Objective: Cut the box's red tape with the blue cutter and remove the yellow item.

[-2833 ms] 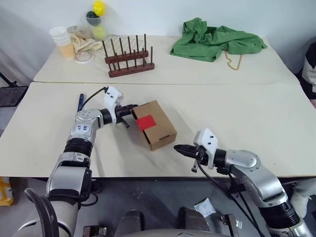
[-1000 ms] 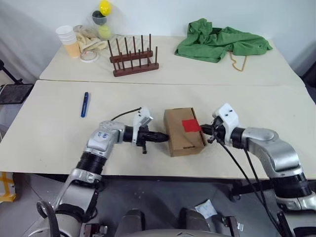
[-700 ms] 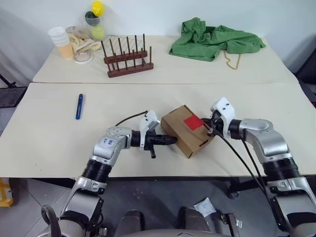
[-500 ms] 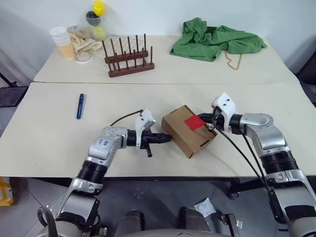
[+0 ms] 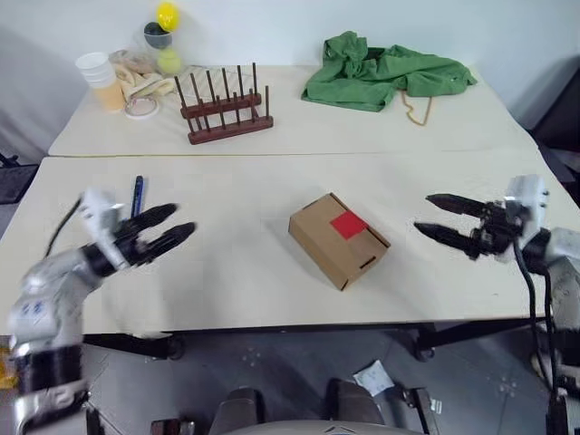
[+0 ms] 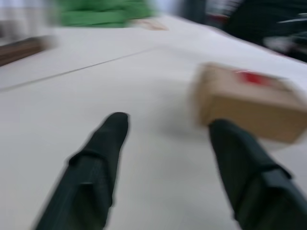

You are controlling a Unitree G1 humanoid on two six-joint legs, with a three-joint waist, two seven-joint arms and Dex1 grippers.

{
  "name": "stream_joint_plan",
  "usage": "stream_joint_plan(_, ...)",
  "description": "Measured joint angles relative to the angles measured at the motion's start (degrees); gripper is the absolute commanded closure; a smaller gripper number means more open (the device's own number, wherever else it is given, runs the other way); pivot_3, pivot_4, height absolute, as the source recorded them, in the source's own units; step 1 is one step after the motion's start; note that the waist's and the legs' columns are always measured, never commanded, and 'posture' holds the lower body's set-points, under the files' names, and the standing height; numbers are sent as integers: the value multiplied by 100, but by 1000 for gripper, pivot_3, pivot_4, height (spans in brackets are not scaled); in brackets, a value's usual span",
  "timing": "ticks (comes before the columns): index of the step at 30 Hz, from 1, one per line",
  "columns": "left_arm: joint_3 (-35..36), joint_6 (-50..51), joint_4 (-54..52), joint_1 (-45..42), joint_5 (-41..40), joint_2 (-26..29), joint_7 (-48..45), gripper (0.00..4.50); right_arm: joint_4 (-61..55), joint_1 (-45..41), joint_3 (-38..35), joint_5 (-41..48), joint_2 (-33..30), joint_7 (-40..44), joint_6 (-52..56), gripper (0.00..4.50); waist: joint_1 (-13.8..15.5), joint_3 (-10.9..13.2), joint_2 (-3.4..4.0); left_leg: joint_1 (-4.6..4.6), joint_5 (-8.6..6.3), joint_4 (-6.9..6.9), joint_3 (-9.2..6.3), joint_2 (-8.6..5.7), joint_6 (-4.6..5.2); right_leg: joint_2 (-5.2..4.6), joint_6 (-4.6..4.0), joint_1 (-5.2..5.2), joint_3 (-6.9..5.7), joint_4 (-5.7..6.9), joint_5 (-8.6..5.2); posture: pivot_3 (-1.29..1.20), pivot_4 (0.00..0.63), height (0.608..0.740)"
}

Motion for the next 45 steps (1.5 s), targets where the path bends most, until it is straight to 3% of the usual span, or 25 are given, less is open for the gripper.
stream_joint_plan(2,584,-280,-29,530,-9,44,243,0,-390,199,-87,170,157,-122,-11,28,2,0,-1,-1,-1,7,0,1,0,0,0,2,2,-3,0,0,150,740)
stream_joint_plan(7,2000,-821,451,1619,-33,42,876,0,-1541,919,-227,456,738,-562,-185,28,67,0,0,7,-13,11,1,5,0,0,0,6,3,3,0,0,150,740)
stream_joint_plan(11,2494,-749,829,2093,-46,5,1472,0,-1887,1065,-241,615,885,-838,-287,28,196,-1,-1,6,-20,25,4,3,11,-1,0,9,9,3,0,0,150,740)
stream_joint_plan(15,2486,-821,1127,2151,-16,64,1625,0,-2120,1113,-172,791,1029,-758,-439,28,281,-2,-3,7,-22,26,5,8,9,4,-2,7,9,7,-1,0,150,740)
stream_joint_plan(21,1660,129,-148,1775,-154,39,2286,0,-2205,1159,15,1228,663,-359,-51,28,304,-2,-4,7,-23,29,5,8,9,5,-3,8,12,10,0,0,150,740)
stream_joint_plan(28,478,1828,-1177,-113,-63,-195,4171,0,-2024,992,-4,1298,561,-316,38,28,286,-4,-5,12,-23,29,9,8,7,8,-4,7,16,15,1,0,150,740)
stream_joint_plan(33,-231,2982,-479,-1577,318,-441,5277,0,-2024,938,25,1301,537,-327,105,28,278,-4,-6,9,-23,29,12,8,6,11,-3,4,16,14,2,0,150,740)
stream_joint_plan(38,-854,2815,937,-2629,815,-628,5509,0,-2162,922,70,1325,529,-401,244,28,292,-4,-8,6,-23,31,15,6,6,12,-2,4,17,9,2,0,150,740)
stream_joint_plan(45,-1459,2290,2389,-3372,1423,-606,5406,0,-2285,909,84,1330,530,-584,269,28,284,-4,-8,6,-23,29,17,6,6,13,-2,1,17,6,2,0,150,740)
